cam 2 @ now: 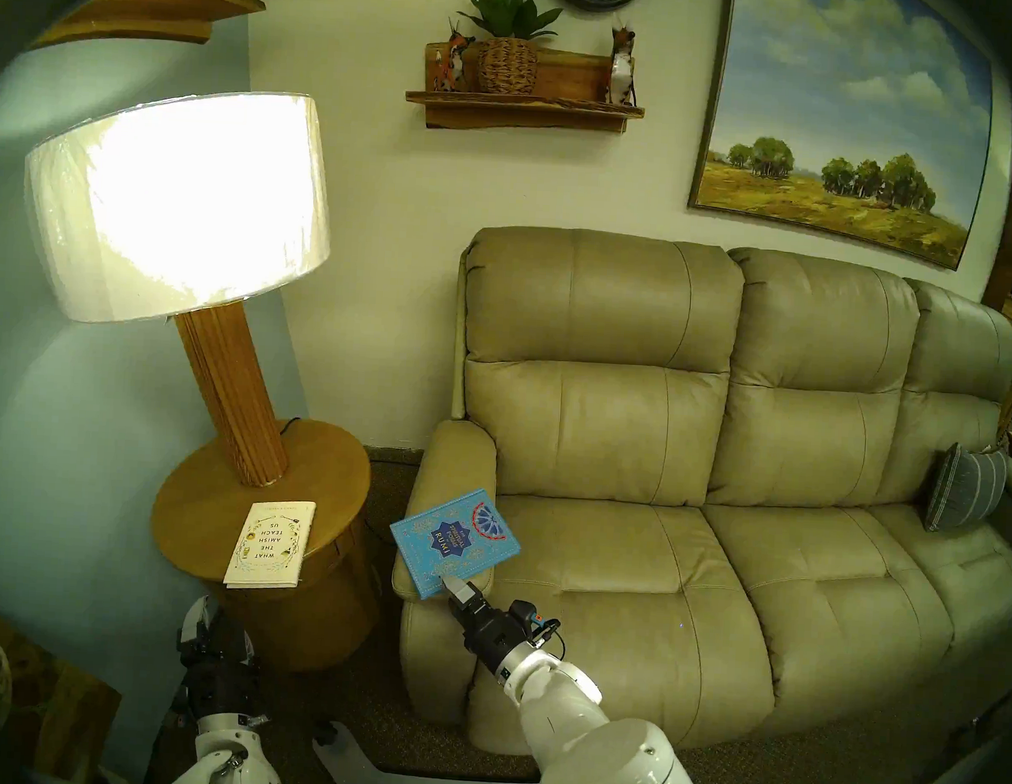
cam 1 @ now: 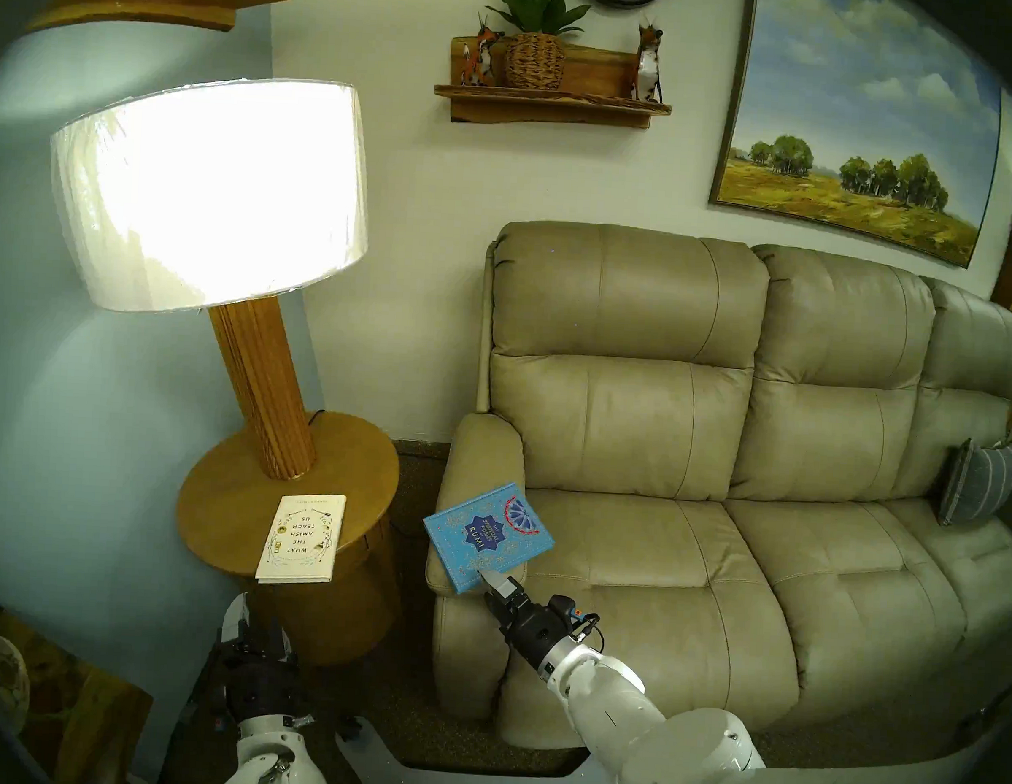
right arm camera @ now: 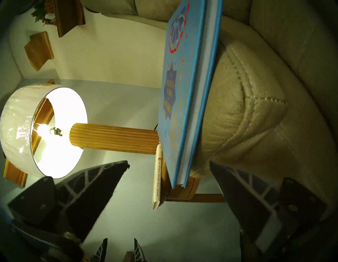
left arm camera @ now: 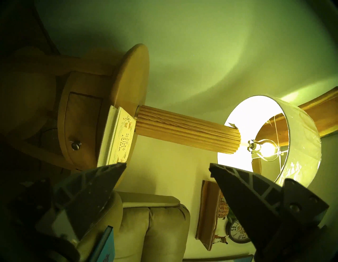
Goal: Move books from sofa to side table
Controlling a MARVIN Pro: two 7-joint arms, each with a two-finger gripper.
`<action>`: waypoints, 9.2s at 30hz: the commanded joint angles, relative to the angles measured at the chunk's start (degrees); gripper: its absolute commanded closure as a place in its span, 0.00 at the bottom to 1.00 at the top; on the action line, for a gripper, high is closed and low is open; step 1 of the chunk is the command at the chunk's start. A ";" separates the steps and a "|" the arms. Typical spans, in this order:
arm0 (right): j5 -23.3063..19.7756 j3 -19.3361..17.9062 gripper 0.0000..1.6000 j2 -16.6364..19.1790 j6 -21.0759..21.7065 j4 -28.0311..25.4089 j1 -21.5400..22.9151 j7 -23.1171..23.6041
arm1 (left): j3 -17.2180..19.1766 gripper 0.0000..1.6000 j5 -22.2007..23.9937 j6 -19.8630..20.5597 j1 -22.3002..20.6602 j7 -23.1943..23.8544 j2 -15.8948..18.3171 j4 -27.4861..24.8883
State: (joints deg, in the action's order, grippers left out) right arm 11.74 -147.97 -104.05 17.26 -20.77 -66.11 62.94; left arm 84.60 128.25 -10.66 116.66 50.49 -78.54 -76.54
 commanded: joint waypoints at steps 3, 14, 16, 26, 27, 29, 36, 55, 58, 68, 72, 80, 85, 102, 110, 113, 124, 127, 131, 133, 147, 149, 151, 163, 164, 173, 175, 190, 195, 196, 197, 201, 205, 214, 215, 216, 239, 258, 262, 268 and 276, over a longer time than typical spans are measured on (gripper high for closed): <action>-0.67 -0.60 0.00 -1.92 0.42 -1.06 2.52 -1.41 | -0.12 0.00 -1.06 -2.30 -2.43 1.35 -1.23 1.71; -1.01 -1.81 0.00 -2.08 1.00 1.00 4.43 -3.32 | 0.58 0.00 -0.80 -2.88 -3.54 1.75 -1.97 3.46; -1.04 -1.98 0.00 -2.01 0.82 1.66 4.82 -3.85 | 0.74 0.00 -0.75 -2.84 -3.42 1.78 -1.99 3.37; -1.94 -3.65 0.00 -1.09 0.91 5.63 7.88 -8.10 | 1.81 0.00 -0.47 -2.91 -2.92 1.27 -2.01 2.68; -2.01 -3.97 0.00 -1.17 0.62 5.96 8.36 -9.94 | 1.87 0.00 -0.42 -2.92 -2.91 1.11 -2.05 2.64; -1.89 -4.23 0.00 -1.08 1.24 6.88 9.27 -12.43 | 1.88 0.00 -0.39 -2.89 -3.00 0.98 -2.12 2.72; -1.16 -3.76 1.00 -0.89 -0.86 7.99 10.12 -13.12 | 1.44 0.00 -1.87 -6.33 -2.44 5.41 -5.64 1.84; 6.29 4.26 1.00 1.30 -1.83 12.22 10.83 1.84 | -5.33 0.00 -0.68 -9.17 -2.89 6.43 -7.40 4.97; 7.24 5.20 1.00 1.21 -1.91 13.19 10.79 4.23 | -6.43 0.00 -0.52 -9.28 -3.51 6.70 -7.07 5.81; 12.40 10.06 1.00 1.01 -2.36 14.55 8.95 11.27 | -7.67 0.00 -0.29 -9.51 -6.52 7.20 -7.45 7.94; 13.97 11.19 1.00 0.96 -3.20 14.82 8.59 14.18 | -8.19 0.00 0.07 -8.40 -7.41 6.35 -7.40 8.55; 15.90 11.98 1.00 0.56 -3.67 15.04 8.33 17.54 | -9.04 0.00 -0.36 -8.73 -10.02 5.98 -7.44 11.24; 17.05 12.45 1.00 0.52 -3.95 15.04 7.87 17.96 | -8.44 0.00 -0.42 -8.97 -11.74 6.29 -7.02 12.21; 19.48 12.88 1.00 0.80 -4.22 15.04 7.34 19.30 | -9.10 0.00 -1.56 -6.62 -15.07 4.03 -5.62 15.22; 20.63 13.55 1.00 0.89 -4.09 14.84 7.18 19.14 | -7.75 0.81 -2.06 -8.42 -18.10 7.33 -6.74 19.09; 20.87 13.50 1.00 1.37 -3.81 14.68 7.24 18.07 | -5.26 1.00 -0.41 -8.81 -18.82 10.38 -8.04 19.45; 18.30 10.26 0.00 5.98 -2.16 14.91 8.00 21.50 | -2.01 1.00 1.57 -8.04 -16.84 14.70 -8.82 14.27; 17.81 9.40 0.00 7.74 -1.93 14.64 7.62 22.06 | -0.20 1.00 2.79 -8.90 -17.39 13.59 -8.29 14.11; 17.15 8.10 0.00 9.82 -1.60 14.63 6.98 22.06 | 1.63 1.00 3.76 -10.60 -17.68 11.56 -7.10 12.09; 16.95 7.78 0.00 10.24 -1.52 14.51 6.78 22.06 | 1.89 1.00 3.50 -11.72 -18.11 11.13 -6.76 11.90; 14.37 3.02 0.00 13.15 0.35 14.06 4.64 21.90 | 3.28 1.00 3.35 -23.33 -22.78 -5.61 -3.61 7.02; 14.18 2.55 0.00 13.36 0.56 14.10 4.49 22.06 | 3.12 1.00 3.14 -24.63 -22.37 -8.25 -3.06 5.68; 13.88 1.97 0.00 13.63 0.85 14.01 4.36 22.06 | 2.78 1.00 2.75 -26.37 -21.67 -11.01 -2.53 4.59; 14.06 0.96 0.00 14.18 1.83 14.33 3.78 22.06 | 0.41 1.00 0.54 -31.81 -18.74 -23.37 1.89 0.14; 14.10 0.92 0.00 14.22 1.82 14.37 3.74 22.06 | 0.35 1.00 0.18 -32.03 -18.70 -23.44 2.21 0.32; 14.05 0.02 0.00 15.02 2.30 14.49 3.45 21.15 | 1.05 0.65 0.36 -33.12 -16.36 -32.00 6.25 -5.03; 14.11 -0.09 0.00 15.07 2.31 14.61 3.45 21.11 | 1.18 0.52 0.40 -33.40 -15.65 -33.66 6.64 -6.29; 14.39 -0.67 0.00 15.35 1.97 15.04 3.30 20.80 | -1.01 0.09 -2.69 -34.68 -19.88 -38.81 8.46 -1.32; 14.45 -0.80 0.00 15.33 1.67 15.04 3.21 20.85 | -0.98 0.09 -3.02 -35.37 -22.53 -40.01 9.18 1.08; 14.45 -0.82 0.00 15.33 1.64 15.04 3.19 20.85 | -0.91 0.10 -3.00 -35.25 -23.03 -40.20 9.41 1.65; 14.45 -0.85 0.00 15.34 1.59 15.04 3.16 20.79 | -0.82 0.10 -2.92 -35.19 -23.68 -40.49 9.60 2.41; 14.43 -0.98 0.00 15.45 1.45 15.04 3.09 20.23 | -1.09 0.09 -3.34 -35.04 -26.28 -40.65 9.80 6.07; 14.42 -1.11 0.00 15.52 1.37 15.04 3.06 20.05 | -1.83 0.00 -4.26 -34.97 -27.86 -40.17 9.84 8.55; 14.39 -1.46 0.00 15.70 1.36 15.04 2.84 20.05 | -0.92 0.00 -4.30 -34.54 -26.48 -39.42 10.63 7.45; 14.40 -1.48 0.00 15.72 1.35 15.04 2.85 19.99 | -0.19 0.00 -3.92 -34.69 -26.19 -39.04 10.54 7.10; 14.42 -1.51 0.00 15.72 1.36 15.04 2.85 19.96 | 0.26 0.00 -3.62 -34.56 -25.92 -39.16 10.68 6.69; 13.86 -2.66 0.00 15.07 0.87 15.04 2.71 20.41 | -5.17 0.00 -1.85 -30.52 -8.70 -28.76 2.10 -13.46; 12.06 -6.35 0.00 14.44 1.69 15.04 0.52 22.06 | -17.30 0.00 -6.63 -24.80 4.67 -16.62 8.19 -18.20; 12.26 -6.57 0.00 14.72 1.86 15.04 0.15 22.06 | -15.26 0.00 -5.22 -19.77 4.03 -12.89 8.28 -14.33; 13.39 -5.74 0.00 15.41 0.80 14.93 0.37 22.06 | -15.28 0.00 -4.57 -13.66 2.83 -7.48 6.32 -8.55; 13.77 -5.61 0.00 15.49 0.44 15.04 0.41 22.06 | -15.53 0.00 -5.60 -6.60 -0.29 0.04 4.09 0.40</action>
State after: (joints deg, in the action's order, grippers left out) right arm 25.40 -153.77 -88.67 18.16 -5.69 -66.35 84.22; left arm 69.20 123.56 -21.97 118.88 44.53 -72.52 -80.51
